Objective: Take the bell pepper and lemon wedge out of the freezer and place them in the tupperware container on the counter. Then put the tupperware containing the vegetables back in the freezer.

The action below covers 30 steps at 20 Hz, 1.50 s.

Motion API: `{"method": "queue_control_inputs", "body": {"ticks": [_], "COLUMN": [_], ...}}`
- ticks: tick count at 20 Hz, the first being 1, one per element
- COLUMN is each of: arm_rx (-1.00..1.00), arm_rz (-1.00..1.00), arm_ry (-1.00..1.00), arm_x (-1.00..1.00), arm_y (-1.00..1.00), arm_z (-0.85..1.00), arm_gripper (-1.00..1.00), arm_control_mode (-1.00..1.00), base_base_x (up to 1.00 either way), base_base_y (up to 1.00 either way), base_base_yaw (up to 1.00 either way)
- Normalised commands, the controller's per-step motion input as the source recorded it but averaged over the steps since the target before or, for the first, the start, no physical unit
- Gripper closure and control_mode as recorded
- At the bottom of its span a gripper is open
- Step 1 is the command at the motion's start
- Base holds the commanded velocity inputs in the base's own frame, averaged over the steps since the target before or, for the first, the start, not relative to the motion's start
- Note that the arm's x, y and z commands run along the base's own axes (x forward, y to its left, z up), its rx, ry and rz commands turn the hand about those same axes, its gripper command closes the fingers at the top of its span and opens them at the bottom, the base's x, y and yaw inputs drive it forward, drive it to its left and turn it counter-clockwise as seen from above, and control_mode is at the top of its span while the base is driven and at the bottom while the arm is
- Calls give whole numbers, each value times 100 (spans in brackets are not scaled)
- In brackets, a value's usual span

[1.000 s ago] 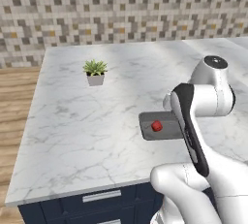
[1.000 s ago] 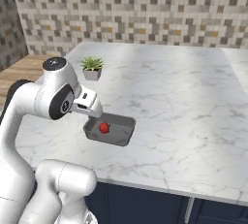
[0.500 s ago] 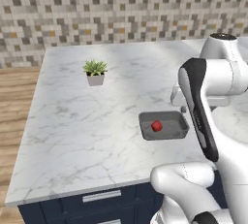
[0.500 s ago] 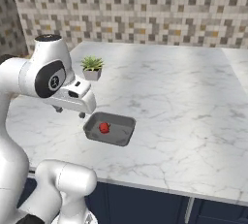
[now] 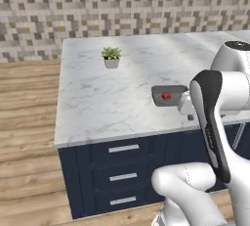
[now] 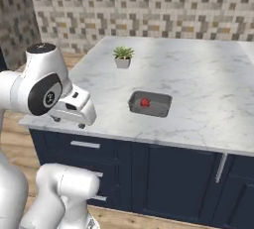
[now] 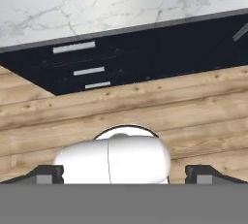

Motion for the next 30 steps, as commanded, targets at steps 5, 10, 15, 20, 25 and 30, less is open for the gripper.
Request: {"method": "queue_control_inputs", "body": {"ticks": [5,10,15,20,25,30], "arm_rx": [0,0,0,0,0,0], "arm_rz": [0,0,0,0,0,0], "arm_ry": [0,0,0,0,0,0], "arm_x": [0,0,0,0,0,0], "arm_y": [0,0,0,0,0,0], "arm_z": [0,0,0,0,0,0], "arm_gripper": [-100,-100,-100,-100,-100,-100], "arm_control_mode": [100,100,100,100,100,100], "base_base_x": [-24,0,8,43,80,100], "base_base_y": [100,100,100,100,90,36], "base_base_yaw": [0,-2,-3,-3,-1,0]}}
